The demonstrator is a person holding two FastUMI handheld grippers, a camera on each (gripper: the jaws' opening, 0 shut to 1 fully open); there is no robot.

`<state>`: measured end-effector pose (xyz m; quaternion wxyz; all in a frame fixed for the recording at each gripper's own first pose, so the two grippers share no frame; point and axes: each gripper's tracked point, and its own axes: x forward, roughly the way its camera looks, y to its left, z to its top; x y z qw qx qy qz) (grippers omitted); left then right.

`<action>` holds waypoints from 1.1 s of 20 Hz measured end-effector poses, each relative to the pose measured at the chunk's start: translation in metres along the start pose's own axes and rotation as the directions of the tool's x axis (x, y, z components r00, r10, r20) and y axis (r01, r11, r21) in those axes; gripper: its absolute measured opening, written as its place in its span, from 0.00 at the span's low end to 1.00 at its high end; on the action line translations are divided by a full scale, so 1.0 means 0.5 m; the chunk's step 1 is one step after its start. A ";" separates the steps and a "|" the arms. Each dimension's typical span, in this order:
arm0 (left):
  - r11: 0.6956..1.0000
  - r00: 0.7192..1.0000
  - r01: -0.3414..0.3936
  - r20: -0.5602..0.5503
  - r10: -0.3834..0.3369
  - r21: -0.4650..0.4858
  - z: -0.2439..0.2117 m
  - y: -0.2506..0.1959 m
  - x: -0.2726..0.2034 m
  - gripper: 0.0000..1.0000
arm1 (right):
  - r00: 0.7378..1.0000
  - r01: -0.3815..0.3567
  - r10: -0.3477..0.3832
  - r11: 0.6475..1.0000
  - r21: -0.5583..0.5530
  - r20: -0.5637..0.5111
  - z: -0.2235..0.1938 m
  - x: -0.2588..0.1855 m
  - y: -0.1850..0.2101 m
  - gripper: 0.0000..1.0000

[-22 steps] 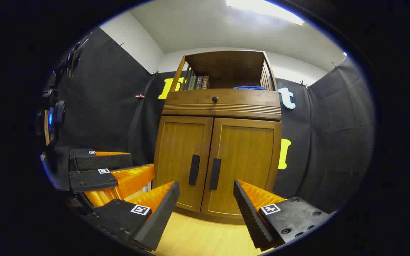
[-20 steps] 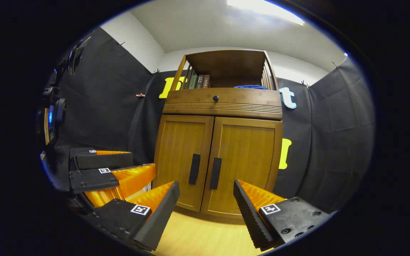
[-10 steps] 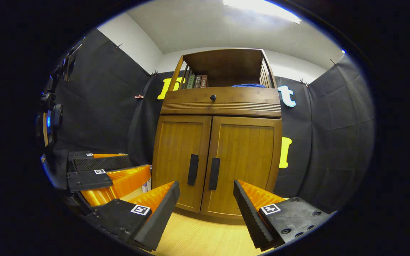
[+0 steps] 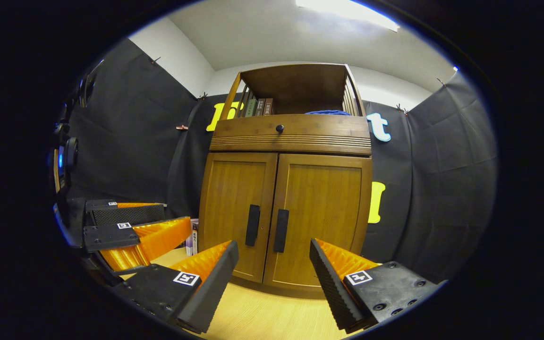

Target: Open the right door of the double-door shoe cabinet with the right hand, and open the left door with the left hand.

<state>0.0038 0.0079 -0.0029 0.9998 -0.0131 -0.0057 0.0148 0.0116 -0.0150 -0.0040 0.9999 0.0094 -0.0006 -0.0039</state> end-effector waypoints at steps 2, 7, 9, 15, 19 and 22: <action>1.000 1.000 -0.001 0.004 0.001 0.001 0.002 0.001 -0.002 0.86 | 1.000 0.001 -0.001 1.000 0.002 0.000 -0.001 -0.002 -0.001 0.96; 1.000 1.000 -0.002 0.006 0.002 -0.004 0.003 0.004 -0.003 0.86 | 1.000 0.000 0.000 1.000 0.009 -0.006 -0.008 0.002 -0.002 0.96; 1.000 1.000 0.001 0.007 -0.001 -0.008 0.002 0.005 0.001 0.86 | 1.000 0.001 -0.001 1.000 0.012 -0.007 -0.009 0.004 -0.001 0.96; 1.000 1.000 0.004 0.005 -0.004 -0.018 -0.004 0.024 0.000 0.86 | 0.999 0.028 -0.028 0.999 -0.020 -0.018 -0.009 -0.003 -0.005 0.96; 0.999 1.000 0.003 0.006 -0.003 -0.045 -0.005 0.033 -0.008 0.87 | 0.999 0.027 -0.027 1.000 -0.011 -0.020 -0.014 0.003 0.004 0.96; 0.999 1.000 -0.008 0.013 0.008 -0.032 -0.003 0.045 -0.018 0.86 | 1.000 0.005 -0.005 1.000 -0.008 -0.006 -0.013 0.030 0.015 0.96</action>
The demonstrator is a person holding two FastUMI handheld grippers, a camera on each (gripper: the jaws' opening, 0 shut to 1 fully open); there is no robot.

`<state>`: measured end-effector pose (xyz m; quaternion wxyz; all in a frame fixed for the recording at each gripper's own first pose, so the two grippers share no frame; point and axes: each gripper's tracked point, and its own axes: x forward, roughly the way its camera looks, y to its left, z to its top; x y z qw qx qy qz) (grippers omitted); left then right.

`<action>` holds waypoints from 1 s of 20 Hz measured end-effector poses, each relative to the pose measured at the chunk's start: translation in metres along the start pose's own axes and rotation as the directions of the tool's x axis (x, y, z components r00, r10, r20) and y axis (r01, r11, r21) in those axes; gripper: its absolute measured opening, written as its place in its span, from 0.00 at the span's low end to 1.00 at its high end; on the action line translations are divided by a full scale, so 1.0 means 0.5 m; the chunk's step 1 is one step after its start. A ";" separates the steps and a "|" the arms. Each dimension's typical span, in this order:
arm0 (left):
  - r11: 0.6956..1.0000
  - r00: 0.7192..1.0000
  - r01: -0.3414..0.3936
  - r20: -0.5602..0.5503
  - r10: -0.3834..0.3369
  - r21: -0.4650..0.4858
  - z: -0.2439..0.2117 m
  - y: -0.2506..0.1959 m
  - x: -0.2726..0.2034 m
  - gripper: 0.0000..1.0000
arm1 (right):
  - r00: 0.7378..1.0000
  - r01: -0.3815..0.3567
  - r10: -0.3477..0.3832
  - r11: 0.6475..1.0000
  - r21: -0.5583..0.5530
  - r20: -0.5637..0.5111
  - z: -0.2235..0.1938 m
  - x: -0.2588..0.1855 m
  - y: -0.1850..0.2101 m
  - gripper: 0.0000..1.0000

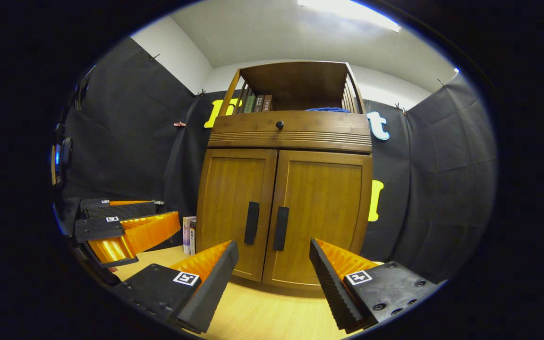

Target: Open the right door of the double-door shoe cabinet with the right hand, and open the left door with the left hand.

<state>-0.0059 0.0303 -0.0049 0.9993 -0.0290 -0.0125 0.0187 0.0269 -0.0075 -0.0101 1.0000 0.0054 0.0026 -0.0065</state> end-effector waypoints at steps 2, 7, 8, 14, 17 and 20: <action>1.000 1.000 0.002 0.007 -0.002 -0.001 0.002 0.003 -0.012 0.86 | 1.000 0.012 -0.012 1.000 -0.002 -0.006 -0.010 0.022 -0.006 0.96; 1.000 1.000 0.003 -0.010 -0.003 -0.012 -0.013 0.028 -0.037 0.87 | 1.000 0.018 -0.018 1.000 -0.007 -0.015 -0.029 0.125 0.002 0.96; 1.000 1.000 -0.003 -0.015 0.003 -0.019 -0.019 0.036 -0.042 0.86 | 1.000 0.021 -0.021 1.000 -0.007 -0.015 -0.031 0.146 0.003 0.96; 0.999 1.000 0.006 -0.029 -0.007 -0.034 -0.036 0.061 -0.063 0.84 | 0.995 0.087 -0.085 0.995 -0.052 0.050 -0.052 0.306 -0.012 0.96; 1.000 1.000 -0.008 -0.016 0.008 -0.011 -0.027 0.083 -0.072 0.87 | 0.994 0.110 -0.109 0.994 -0.029 0.010 -0.100 0.368 -0.013 0.95; 1.000 1.000 -0.008 -0.007 0.007 -0.023 -0.032 0.095 -0.080 0.87 | 0.987 0.149 -0.149 0.989 0.004 -0.061 -0.147 0.418 -0.019 0.92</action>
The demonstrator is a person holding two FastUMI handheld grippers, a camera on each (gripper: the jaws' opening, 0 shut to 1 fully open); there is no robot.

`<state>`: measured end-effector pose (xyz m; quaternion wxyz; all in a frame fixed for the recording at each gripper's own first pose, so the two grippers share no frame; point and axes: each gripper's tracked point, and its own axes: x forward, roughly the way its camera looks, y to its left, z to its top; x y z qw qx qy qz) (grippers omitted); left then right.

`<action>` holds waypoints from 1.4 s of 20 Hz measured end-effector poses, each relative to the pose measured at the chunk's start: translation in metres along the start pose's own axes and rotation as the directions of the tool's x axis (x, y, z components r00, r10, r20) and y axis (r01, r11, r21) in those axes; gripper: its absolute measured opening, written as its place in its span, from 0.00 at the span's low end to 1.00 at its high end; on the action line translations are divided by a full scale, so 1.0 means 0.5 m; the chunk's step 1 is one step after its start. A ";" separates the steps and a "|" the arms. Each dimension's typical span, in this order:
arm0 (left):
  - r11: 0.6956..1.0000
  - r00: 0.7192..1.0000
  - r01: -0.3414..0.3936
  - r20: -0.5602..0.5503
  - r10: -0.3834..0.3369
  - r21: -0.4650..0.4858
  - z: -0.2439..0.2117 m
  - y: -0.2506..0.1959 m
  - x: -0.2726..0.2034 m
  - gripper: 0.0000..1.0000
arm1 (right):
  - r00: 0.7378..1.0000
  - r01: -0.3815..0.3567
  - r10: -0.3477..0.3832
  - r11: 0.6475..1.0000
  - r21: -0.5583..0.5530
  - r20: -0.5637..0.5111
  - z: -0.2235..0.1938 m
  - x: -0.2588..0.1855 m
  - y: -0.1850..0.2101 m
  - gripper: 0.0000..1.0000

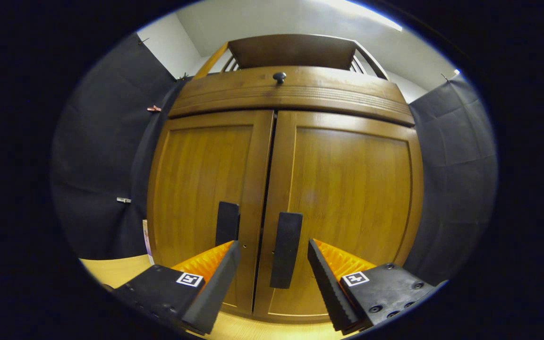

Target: Open the right door of the double-door shoe cabinet with the right hand, and open the left door with the left hand.

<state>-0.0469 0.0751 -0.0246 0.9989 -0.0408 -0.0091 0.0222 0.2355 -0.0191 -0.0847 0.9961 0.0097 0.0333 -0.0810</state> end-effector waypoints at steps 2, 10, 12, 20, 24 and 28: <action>1.000 1.000 0.006 -0.006 -0.006 -0.025 -0.007 0.010 -0.004 0.87 | 0.999 0.007 -0.006 1.000 0.020 -0.039 -0.029 0.025 0.003 0.82; 0.998 0.998 -0.065 -0.003 0.065 -0.018 -0.005 0.066 -0.022 0.87 | 0.997 0.063 -0.060 0.995 0.071 -0.045 -0.053 0.081 -0.035 0.39; 0.997 0.997 -0.070 -0.010 0.070 -0.026 -0.006 0.071 -0.023 0.87 | 0.997 0.063 -0.061 0.997 0.047 -0.039 -0.051 0.078 -0.034 0.32; 0.998 0.997 -0.070 -0.028 0.070 0.001 -0.006 0.042 -0.029 0.87 | 0.998 0.017 -0.013 0.998 0.065 -0.067 -0.036 0.057 -0.030 0.28; 0.999 0.998 -0.051 -0.046 0.051 0.003 -0.013 0.015 -0.024 0.87 | 0.998 -0.041 0.044 0.998 0.056 -0.052 -0.015 0.024 -0.036 0.28; 1.000 0.998 -0.022 -0.054 0.023 0.004 -0.013 -0.021 -0.008 0.87 | 0.996 -0.074 0.077 0.996 0.056 -0.044 0.008 0.000 -0.052 0.25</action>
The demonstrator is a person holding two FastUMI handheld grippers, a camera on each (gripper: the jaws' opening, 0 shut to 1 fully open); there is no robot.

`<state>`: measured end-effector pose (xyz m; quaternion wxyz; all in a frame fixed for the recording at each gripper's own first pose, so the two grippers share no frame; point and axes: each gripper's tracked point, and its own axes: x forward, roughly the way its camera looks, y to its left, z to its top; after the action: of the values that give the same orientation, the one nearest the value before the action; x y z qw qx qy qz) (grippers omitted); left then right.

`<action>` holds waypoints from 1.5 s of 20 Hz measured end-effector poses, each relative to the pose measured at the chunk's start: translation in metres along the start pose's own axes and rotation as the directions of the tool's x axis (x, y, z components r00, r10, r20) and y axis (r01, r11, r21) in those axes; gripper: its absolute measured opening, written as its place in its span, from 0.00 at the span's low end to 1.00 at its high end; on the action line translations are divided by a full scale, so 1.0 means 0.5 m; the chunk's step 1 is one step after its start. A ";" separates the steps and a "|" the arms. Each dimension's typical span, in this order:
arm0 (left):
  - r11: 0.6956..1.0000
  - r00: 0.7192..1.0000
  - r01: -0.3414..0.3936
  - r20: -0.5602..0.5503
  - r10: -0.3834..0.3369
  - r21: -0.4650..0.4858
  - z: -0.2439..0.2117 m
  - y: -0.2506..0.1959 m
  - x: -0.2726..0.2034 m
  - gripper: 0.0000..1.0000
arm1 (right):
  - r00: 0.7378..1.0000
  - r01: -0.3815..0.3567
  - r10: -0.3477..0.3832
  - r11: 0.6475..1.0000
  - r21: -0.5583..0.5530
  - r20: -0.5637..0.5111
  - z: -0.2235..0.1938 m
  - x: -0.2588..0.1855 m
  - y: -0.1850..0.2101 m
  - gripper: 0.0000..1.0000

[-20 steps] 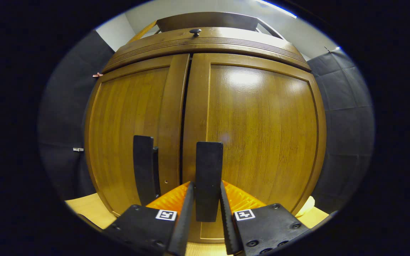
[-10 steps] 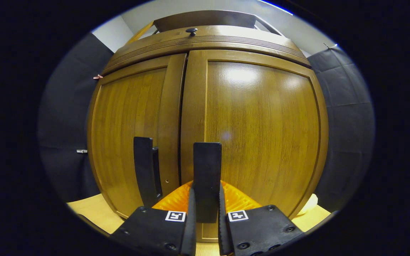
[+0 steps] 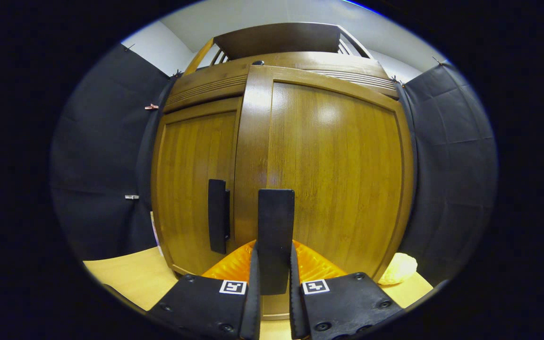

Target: Open the right door of the double-door shoe cabinet with the right hand, and open the left door with the left hand.

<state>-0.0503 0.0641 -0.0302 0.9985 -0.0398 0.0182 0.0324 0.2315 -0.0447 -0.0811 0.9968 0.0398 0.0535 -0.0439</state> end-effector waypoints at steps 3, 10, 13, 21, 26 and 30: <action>0.999 0.999 0.032 0.012 -0.031 -0.007 0.006 -0.033 0.018 0.87 | 1.000 -0.013 0.013 1.000 -0.021 0.004 0.010 -0.014 -0.010 0.28; 0.997 0.997 0.076 0.000 -0.076 -0.003 0.005 -0.095 0.055 0.84 | 1.000 0.008 -0.008 1.000 -0.030 0.009 0.017 -0.075 -0.060 0.24; 0.996 0.996 0.085 0.000 -0.085 -0.010 0.005 -0.121 0.072 0.87 | 0.999 0.038 -0.038 0.998 -0.051 0.009 0.018 -0.125 -0.116 0.28; 0.994 0.994 0.103 -0.035 -0.104 -0.031 -0.015 -0.185 0.108 0.87 | 0.992 0.123 -0.122 0.990 -0.062 0.022 0.035 -0.198 -0.252 0.23; 0.986 0.985 0.161 -0.047 -0.164 -0.050 -0.018 -0.236 0.123 0.87 | 0.985 0.171 -0.170 0.985 -0.034 0.028 0.035 -0.227 -0.322 0.13; 0.969 0.970 0.228 -0.059 -0.234 -0.093 -0.025 -0.286 0.123 0.87 | 0.976 0.215 -0.214 0.976 -0.028 0.041 0.038 -0.247 -0.382 0.16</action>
<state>0.0203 -0.0754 -0.0340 0.9916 -0.0853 0.0468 -0.0847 0.0935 -0.2256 -0.0631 0.9876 0.0168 0.0394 -0.1510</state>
